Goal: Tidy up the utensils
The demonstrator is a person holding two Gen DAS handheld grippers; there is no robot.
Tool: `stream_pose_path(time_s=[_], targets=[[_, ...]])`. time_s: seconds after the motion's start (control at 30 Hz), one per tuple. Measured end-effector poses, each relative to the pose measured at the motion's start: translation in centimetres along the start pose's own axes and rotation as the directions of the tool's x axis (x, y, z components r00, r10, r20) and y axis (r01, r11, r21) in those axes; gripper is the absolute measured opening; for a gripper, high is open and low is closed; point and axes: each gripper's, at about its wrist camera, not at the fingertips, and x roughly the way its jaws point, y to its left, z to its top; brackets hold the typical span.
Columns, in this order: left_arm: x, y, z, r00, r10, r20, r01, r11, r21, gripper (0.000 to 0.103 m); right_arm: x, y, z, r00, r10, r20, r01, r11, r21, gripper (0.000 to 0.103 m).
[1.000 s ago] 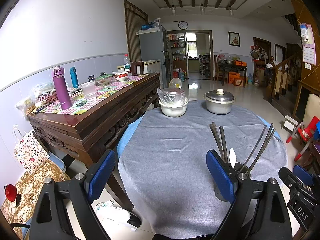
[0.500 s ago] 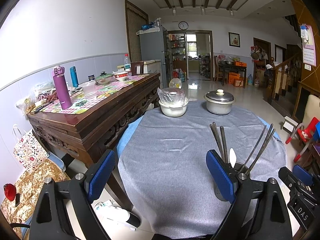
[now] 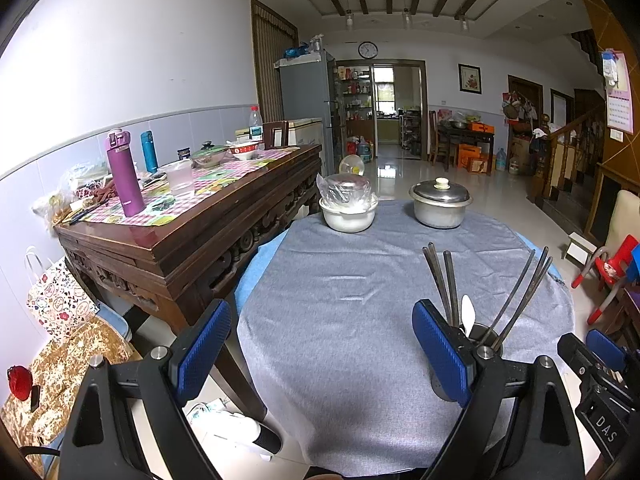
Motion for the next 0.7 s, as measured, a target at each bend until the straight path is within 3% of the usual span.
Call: stream_pose_path(time_s=[0.7], targets=[[0.06, 0.11, 0.1, 1.0, -0.002, -0.004, 0.002, 1.0, 0.001, 0.092, 0.24, -0.04, -0.04, 1.0, 0.005, -0.005, -0.005, 1.0, -0.005, 0.057]])
